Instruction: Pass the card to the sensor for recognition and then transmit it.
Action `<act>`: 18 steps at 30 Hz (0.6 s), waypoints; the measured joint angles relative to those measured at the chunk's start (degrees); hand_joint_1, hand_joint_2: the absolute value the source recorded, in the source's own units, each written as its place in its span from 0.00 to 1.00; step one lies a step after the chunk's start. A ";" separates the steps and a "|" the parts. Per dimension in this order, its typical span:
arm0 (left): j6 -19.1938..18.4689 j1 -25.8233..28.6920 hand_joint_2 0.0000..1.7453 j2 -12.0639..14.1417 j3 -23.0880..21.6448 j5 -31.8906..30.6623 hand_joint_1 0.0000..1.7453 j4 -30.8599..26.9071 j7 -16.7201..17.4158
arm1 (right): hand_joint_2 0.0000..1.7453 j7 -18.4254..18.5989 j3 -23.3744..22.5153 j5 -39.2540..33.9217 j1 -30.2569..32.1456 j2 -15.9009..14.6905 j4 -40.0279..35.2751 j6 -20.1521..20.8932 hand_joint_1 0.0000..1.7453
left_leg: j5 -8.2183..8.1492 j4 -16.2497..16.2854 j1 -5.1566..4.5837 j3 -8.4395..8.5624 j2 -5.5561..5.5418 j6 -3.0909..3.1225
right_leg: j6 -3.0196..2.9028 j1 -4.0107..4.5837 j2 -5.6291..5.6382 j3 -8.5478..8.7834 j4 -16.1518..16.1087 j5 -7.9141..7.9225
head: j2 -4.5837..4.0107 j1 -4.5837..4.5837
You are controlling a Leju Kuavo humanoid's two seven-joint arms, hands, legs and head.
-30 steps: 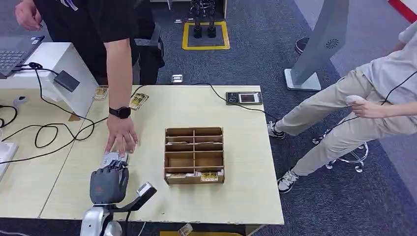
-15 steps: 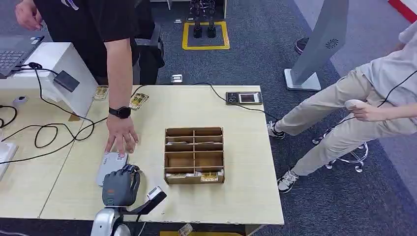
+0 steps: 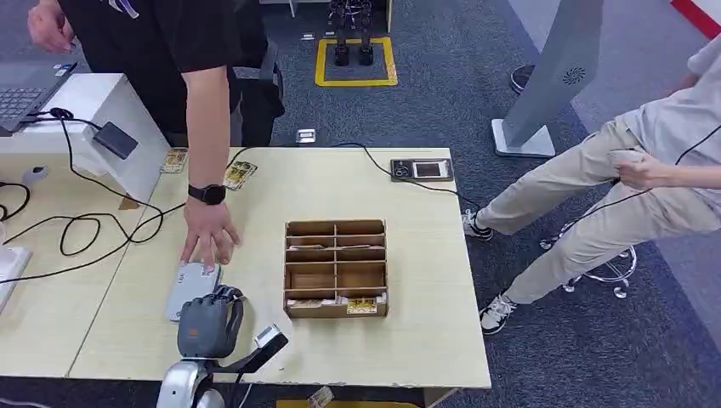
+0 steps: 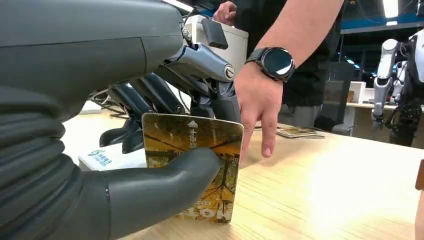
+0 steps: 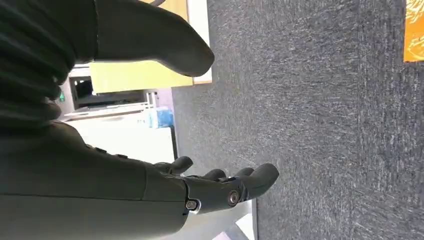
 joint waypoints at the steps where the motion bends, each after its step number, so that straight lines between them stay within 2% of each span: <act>1: 0.00 0.00 1.00 0.02 0.00 0.00 1.00 0.02 0.00 | 1.00 0.00 0.02 0.00 0.00 0.00 -0.02 0.00 0.00 | 0.00 0.00 0.00 0.00 0.00 0.00 | 0.00 0.00 0.00 0.00 0.00 0.00 | 0.00 0.00; 4: 0.00 0.01 1.00 0.07 -0.04 0.56 1.00 0.04 -0.06 | 1.00 0.00 0.02 -0.04 0.00 0.00 0.00 -0.09 0.00 | 0.00 0.00 0.00 0.00 0.00 0.00 | 0.00 0.00 0.00 0.00 0.00 0.00 | 0.00 0.02; 6: 0.00 -0.01 1.00 -0.11 0.02 2.78 1.00 0.04 -1.88 | 1.00 0.00 0.13 -0.46 0.01 0.00 0.00 -0.26 0.00 | 0.00 0.00 0.00 0.00 0.00 0.00 | 0.00 0.00 0.00 0.00 0.00 0.00 | 0.00 0.02; 9: 0.00 -0.51 1.00 -1.73 2.17 9.02 1.00 0.22 -7.53 | 1.00 0.00 0.55 -1.27 0.01 0.00 0.02 -0.44 0.00 | 0.01 0.00 0.00 0.00 0.00 0.01 | 0.00 0.00 0.00 -0.01 0.00 0.00 | 0.00 0.00; 12: 0.00 -1.55 1.00 -2.88 4.77 19.77 1.00 0.48 -13.20 | 1.00 0.37 0.87 -2.14 -0.02 0.07 0.06 -1.07 0.00 | 0.01 0.01 -0.01 0.06 0.04 0.01 | 0.00 -0.01 0.08 -0.04 -0.01 0.01 | 0.00 0.04; 13: 0.00 -2.01 1.00 -2.95 4.76 23.65 1.00 0.48 -13.31 | 1.00 0.44 0.90 -2.25 -0.01 0.11 0.13 -1.18 0.00 | 0.01 0.02 -0.01 0.06 0.04 0.01 | 0.00 0.00 0.08 -0.04 -0.01 0.01 | 0.00 0.04; 15: -0.02 -2.56 1.00 -3.02 4.35 31.39 1.00 -0.21 -10.76 | 1.00 0.55 1.14 -2.69 -0.06 0.28 0.33 -1.38 0.00 | 0.01 0.02 0.00 0.06 0.04 0.01 | 0.00 0.01 0.08 -0.05 -0.01 0.01 | 0.00 0.02; 18: -0.02 -3.45 1.00 -2.99 2.34 35.32 1.00 -2.86 -8.13 | 1.00 0.57 1.73 -2.95 -0.13 0.35 0.50 -1.71 0.00 | 0.01 0.02 0.00 0.04 0.02 0.01 | 0.00 0.01 0.06 -0.03 0.00 0.01 | 0.00 0.02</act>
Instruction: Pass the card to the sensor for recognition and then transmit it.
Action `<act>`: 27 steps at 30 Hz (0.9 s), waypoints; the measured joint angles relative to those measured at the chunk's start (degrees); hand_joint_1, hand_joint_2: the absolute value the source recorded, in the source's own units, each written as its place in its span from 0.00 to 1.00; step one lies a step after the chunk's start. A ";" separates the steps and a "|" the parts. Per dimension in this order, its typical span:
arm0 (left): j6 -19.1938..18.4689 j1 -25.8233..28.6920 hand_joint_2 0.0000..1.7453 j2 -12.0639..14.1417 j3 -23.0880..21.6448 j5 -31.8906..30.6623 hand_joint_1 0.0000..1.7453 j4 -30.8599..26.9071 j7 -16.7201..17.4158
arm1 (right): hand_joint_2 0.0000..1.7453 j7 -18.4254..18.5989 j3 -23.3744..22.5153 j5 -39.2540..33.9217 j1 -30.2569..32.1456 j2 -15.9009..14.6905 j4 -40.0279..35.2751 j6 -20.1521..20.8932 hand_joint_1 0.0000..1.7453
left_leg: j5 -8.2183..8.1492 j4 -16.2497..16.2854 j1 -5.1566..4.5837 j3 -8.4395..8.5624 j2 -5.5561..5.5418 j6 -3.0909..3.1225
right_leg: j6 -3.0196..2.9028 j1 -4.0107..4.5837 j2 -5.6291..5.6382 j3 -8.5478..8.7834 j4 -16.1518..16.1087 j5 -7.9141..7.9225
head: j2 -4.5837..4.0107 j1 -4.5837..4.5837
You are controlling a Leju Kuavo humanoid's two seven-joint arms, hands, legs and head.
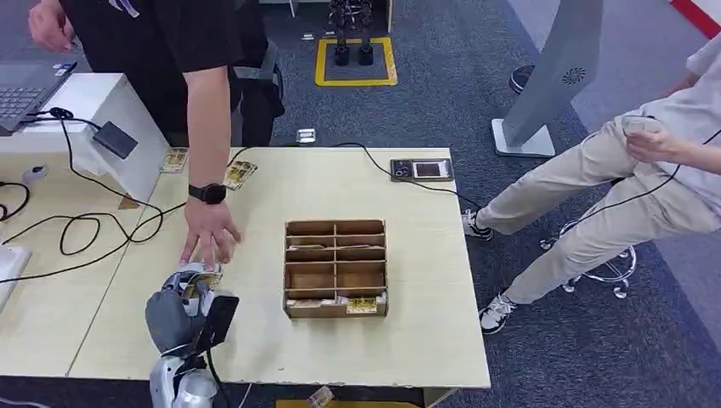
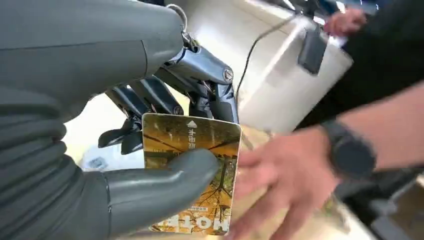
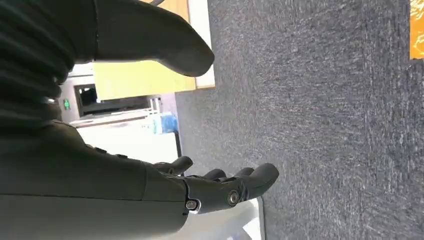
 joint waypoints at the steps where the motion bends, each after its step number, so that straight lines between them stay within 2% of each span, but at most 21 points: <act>1: -0.02 -0.42 1.00 0.00 -0.53 0.33 1.00 -0.51 0.44 | 1.00 0.00 0.26 -0.13 -0.09 0.04 0.07 -0.07 0.00 | 0.00 0.00 0.00 0.00 0.01 0.00 | 0.00 0.00 0.00 0.01 0.00 0.00 | 0.00 0.00; 16: -0.02 -1.56 1.00 -0.02 -2.71 1.38 1.00 -3.35 0.76 | 1.00 0.04 0.79 -0.28 -0.23 0.15 0.33 -0.20 0.00 | 0.00 0.00 0.00 0.00 0.03 0.00 | 0.01 -0.01 0.03 0.00 0.00 0.01 | 0.00 0.00; 20: -0.04 -2.27 1.00 -0.07 -2.74 4.56 1.00 -4.01 -3.37 | 1.00 0.29 1.31 -0.02 -0.24 0.15 0.35 -0.17 0.00 | 0.00 0.00 0.00 0.00 0.02 0.00 | 0.01 -0.01 0.03 -0.01 0.00 0.01 | 0.00 0.00; 22: -0.04 -3.62 1.00 -0.13 -2.74 5.53 1.00 -4.03 -2.69 | 1.00 0.46 1.84 0.02 -0.32 0.15 0.35 -0.11 0.00 | 0.00 0.00 0.00 -0.01 0.01 0.00 | 0.01 -0.01 0.00 0.03 0.00 0.02 | 0.00 0.00; 25: -0.04 -4.79 1.00 -0.39 -2.71 3.73 1.00 -4.03 -2.69 | 1.00 0.50 2.21 -0.11 -0.45 0.15 0.35 -0.02 0.00 | 0.00 0.00 0.00 0.00 0.02 0.00 | 0.02 -0.01 0.02 0.04 0.01 0.02 | 0.00 0.02; 27: -0.04 -4.81 1.00 -0.42 -2.59 -0.18 1.00 -4.03 -3.06 | 1.00 0.48 2.62 -0.17 -0.45 0.15 0.35 0.22 0.00 | 0.00 0.00 0.00 -0.02 0.02 0.00 | 0.02 -0.01 0.02 0.03 0.00 0.02 | 0.00 0.00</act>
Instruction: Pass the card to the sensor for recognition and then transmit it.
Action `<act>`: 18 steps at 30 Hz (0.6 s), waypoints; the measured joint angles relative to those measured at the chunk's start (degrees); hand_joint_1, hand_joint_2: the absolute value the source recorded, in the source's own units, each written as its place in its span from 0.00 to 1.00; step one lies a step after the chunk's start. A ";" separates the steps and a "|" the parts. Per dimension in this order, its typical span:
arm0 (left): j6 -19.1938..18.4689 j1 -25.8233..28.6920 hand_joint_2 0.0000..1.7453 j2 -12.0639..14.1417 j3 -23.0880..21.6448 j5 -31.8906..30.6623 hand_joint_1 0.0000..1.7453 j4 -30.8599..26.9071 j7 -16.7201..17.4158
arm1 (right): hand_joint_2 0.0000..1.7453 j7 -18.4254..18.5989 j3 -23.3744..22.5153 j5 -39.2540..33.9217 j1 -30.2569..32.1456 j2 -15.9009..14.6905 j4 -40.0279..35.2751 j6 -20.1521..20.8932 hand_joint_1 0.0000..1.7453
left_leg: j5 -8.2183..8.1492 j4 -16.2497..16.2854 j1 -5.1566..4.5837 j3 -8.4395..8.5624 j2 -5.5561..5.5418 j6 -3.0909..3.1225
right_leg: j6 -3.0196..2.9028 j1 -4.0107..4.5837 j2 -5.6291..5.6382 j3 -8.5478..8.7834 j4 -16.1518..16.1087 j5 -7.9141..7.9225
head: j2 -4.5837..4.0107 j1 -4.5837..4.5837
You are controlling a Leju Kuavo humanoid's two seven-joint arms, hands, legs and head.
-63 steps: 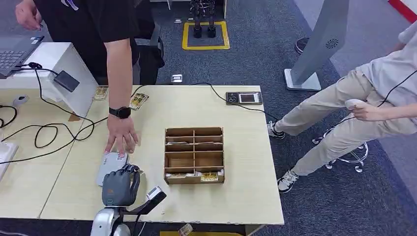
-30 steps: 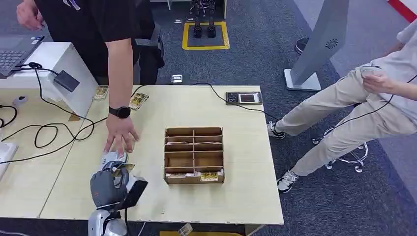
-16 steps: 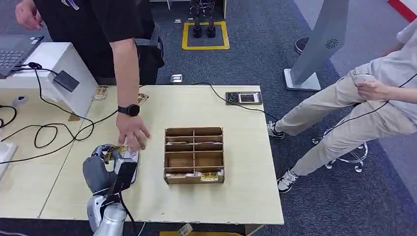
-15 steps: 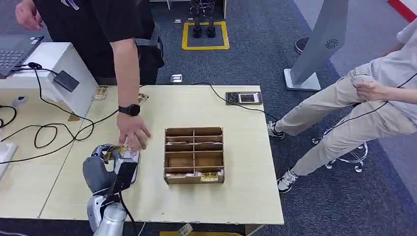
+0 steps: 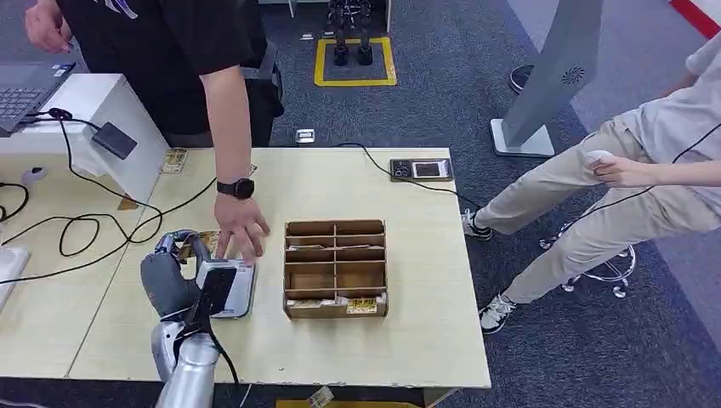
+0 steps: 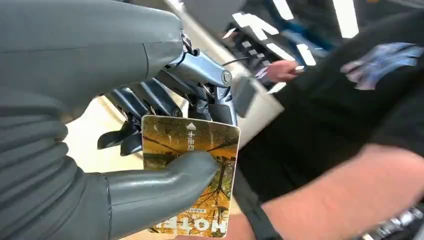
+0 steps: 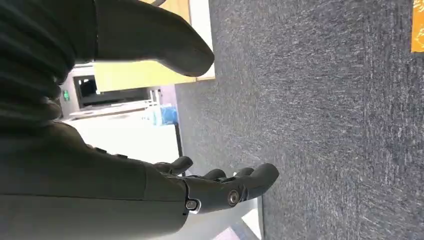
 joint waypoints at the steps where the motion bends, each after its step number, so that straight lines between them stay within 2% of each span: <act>1: 0.00 -0.01 1.00 -0.02 0.41 -3.51 1.00 0.00 -0.09 | 1.00 0.00 0.30 -0.11 -0.03 0.00 0.00 0.37 0.00 | 0.00 0.00 0.00 0.00 0.00 0.00 | 0.00 0.00 -0.01 0.00 0.00 0.00 | 0.00 0.02; 4: 0.00 -0.03 1.00 -0.13 2.87 -16.21 1.00 0.02 0.37 | 1.00 -0.09 0.98 -0.22 -0.09 -0.02 0.00 0.89 0.00 | 0.00 0.00 0.00 -0.01 0.00 0.00 | 0.00 0.00 -0.01 -0.01 0.00 -0.01 | 0.00 0.02; 6: 0.00 0.03 1.00 -0.11 4.44 -24.65 1.00 0.39 2.61 | 1.00 -0.17 1.44 -0.53 -0.10 -0.07 0.00 1.42 0.00 | -0.01 0.00 0.00 -0.02 -0.01 0.00 | 0.00 0.00 -0.01 -0.02 0.00 -0.01 | 0.00 0.00; 8: 0.00 0.20 1.00 0.22 4.44 -31.57 1.00 1.12 8.28 | 1.00 -0.20 2.03 -0.83 -0.11 -0.13 -0.02 1.66 0.00 | -0.01 -0.01 0.00 -0.03 -0.02 0.00 | 0.01 0.00 -0.02 -0.02 0.00 -0.01 | 0.00 0.02; 10: 0.00 0.62 1.00 1.34 2.82 -37.44 1.00 2.63 16.25 | 1.00 -0.22 2.40 -1.03 -0.12 -0.26 -0.02 2.01 0.00 | -0.01 -0.01 0.00 -0.02 -0.01 0.00 | 0.00 0.00 -0.01 -0.02 0.00 -0.01 | 0.00 0.00; 12: -0.06 0.89 1.00 3.08 -0.40 -38.05 1.00 4.93 21.65 | 1.00 -0.24 2.77 -1.22 -0.09 -0.44 -0.04 2.25 0.00 | 0.00 -0.01 0.00 -0.02 -0.01 0.00 | 0.00 0.00 -0.01 -0.03 0.00 -0.01 | 0.00 0.00; 16: -0.09 0.30 1.00 5.62 -6.45 -36.93 1.00 11.50 26.08 | 1.00 -0.28 3.39 -1.31 -0.12 -0.59 -0.07 2.23 0.00 | 0.00 -0.01 0.00 -0.02 -0.02 0.00 | 0.00 0.00 -0.02 -0.02 0.00 -0.01 | 0.00 0.02; 18: 0.07 -0.52 1.00 6.76 -9.95 -35.53 1.00 15.00 27.10 | 1.00 -0.63 3.39 -1.09 -0.11 -0.63 -0.07 2.25 0.00 | 0.00 -0.01 -0.01 -0.03 -0.03 0.00 | 0.00 -0.01 -0.02 -0.01 0.00 -0.01 | 0.00 0.02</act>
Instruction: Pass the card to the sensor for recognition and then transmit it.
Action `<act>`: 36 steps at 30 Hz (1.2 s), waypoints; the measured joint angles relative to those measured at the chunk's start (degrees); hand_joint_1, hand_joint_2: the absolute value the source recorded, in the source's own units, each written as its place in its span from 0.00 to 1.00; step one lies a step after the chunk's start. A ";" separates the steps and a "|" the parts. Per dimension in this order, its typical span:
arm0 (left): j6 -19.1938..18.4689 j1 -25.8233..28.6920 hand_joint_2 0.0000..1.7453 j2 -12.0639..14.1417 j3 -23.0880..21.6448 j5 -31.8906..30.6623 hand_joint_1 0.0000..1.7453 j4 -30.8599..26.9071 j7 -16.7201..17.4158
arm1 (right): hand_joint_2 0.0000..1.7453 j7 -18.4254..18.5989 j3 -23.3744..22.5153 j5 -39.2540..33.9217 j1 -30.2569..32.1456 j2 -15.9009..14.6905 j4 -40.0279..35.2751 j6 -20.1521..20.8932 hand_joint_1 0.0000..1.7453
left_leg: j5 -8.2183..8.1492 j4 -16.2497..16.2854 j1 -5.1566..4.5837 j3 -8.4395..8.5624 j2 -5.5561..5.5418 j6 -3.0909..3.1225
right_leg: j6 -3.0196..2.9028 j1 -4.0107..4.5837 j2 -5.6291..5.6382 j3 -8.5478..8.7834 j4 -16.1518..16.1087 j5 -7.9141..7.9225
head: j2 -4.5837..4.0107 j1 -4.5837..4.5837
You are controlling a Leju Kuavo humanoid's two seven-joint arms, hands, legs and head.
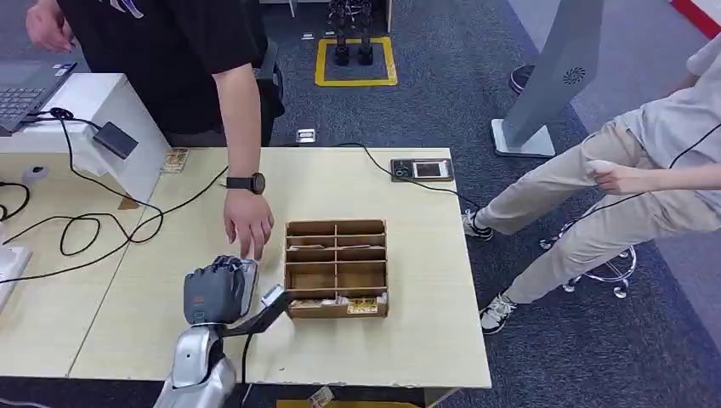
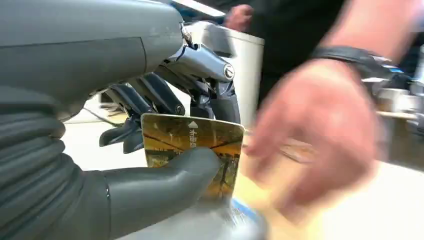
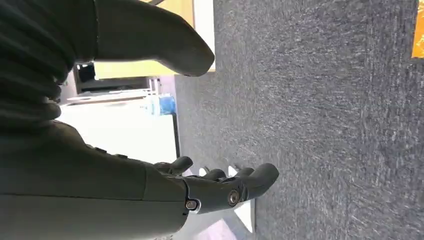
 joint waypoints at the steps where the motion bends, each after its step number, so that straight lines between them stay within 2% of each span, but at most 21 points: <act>1: -0.51 -0.58 1.00 0.52 -1.42 1.10 1.00 1.68 0.20 | 1.00 0.00 0.00 0.07 0.04 -0.02 0.02 -0.04 0.00 | 0.00 0.00 0.00 0.01 0.00 0.00 | 0.00 0.00 0.00 0.02 0.00 0.00 | 0.00 0.00; 3: -1.35 -1.73 1.00 1.73 -3.45 3.37 1.00 3.60 0.53 | 1.00 0.00 0.00 0.13 0.04 -0.02 0.00 -0.11 0.00 | 0.00 0.00 0.00 0.03 0.01 0.00 | 0.00 0.00 -0.01 0.03 0.00 0.00 | 0.00 0.07; 7: -0.09 -2.57 1.00 3.10 -8.32 5.46 1.00 7.99 1.99 | 1.00 -0.06 0.07 -0.11 0.06 -0.02 0.02 -0.02 0.00 | 0.00 0.00 0.00 0.06 -0.02 0.00 | 0.00 -0.01 -0.03 0.06 0.00 0.00 | 0.00 0.00; 10: -0.20 -3.38 1.00 3.69 -10.33 6.32 1.00 10.03 2.16 | 1.00 -0.33 0.09 -0.39 0.02 -0.02 0.02 -0.02 0.00 | 0.00 -0.02 0.00 0.11 -0.05 0.00 | 0.00 -0.01 -0.11 0.18 0.00 -0.01 | 0.00 0.00; 17: -0.50 -4.15 1.00 4.65 -13.31 6.93 1.00 12.72 2.16 | 1.00 -0.41 0.20 -0.44 0.04 -0.02 0.02 -0.02 0.00 | 0.00 -0.02 0.00 0.23 -0.02 0.00 | 0.00 -0.01 -0.09 0.30 0.00 0.00 | 0.00 0.00; 23: -0.52 -3.66 1.00 4.87 -14.00 7.64 1.00 13.98 2.60 | 1.00 -0.41 0.22 -0.61 0.09 -0.02 0.04 -0.02 0.00 | 0.03 -0.02 0.00 0.23 -0.01 0.03 | 0.00 -0.01 -0.10 0.28 0.00 0.01 | 0.00 0.00; 26: -0.20 -3.66 1.00 4.98 -14.55 10.87 1.00 14.03 2.73 | 1.00 -0.57 0.26 -1.18 0.09 -0.02 0.04 -0.07 0.00 | 0.03 -0.02 0.00 0.23 -0.02 0.03 | 0.00 0.00 -0.11 0.28 0.00 0.01 | 0.00 0.00; 29: 0.09 -3.63 1.00 4.65 -14.57 17.95 1.00 14.00 1.40 | 1.00 -0.55 0.31 -2.10 0.09 -0.02 0.04 -0.37 0.00 | 0.03 -0.02 0.00 0.23 -0.01 0.03 | 0.00 0.00 -0.09 0.28 0.00 0.01 | 0.00 0.00; 36: 0.37 -2.85 1.00 4.04 -14.57 25.19 1.00 11.52 -0.24 | 1.00 -0.41 0.90 -3.36 0.08 -0.02 0.15 -0.72 0.00 | 0.03 -0.02 0.00 0.23 -0.02 0.03 | 0.00 0.00 -0.11 0.28 0.00 0.01 | 0.00 0.00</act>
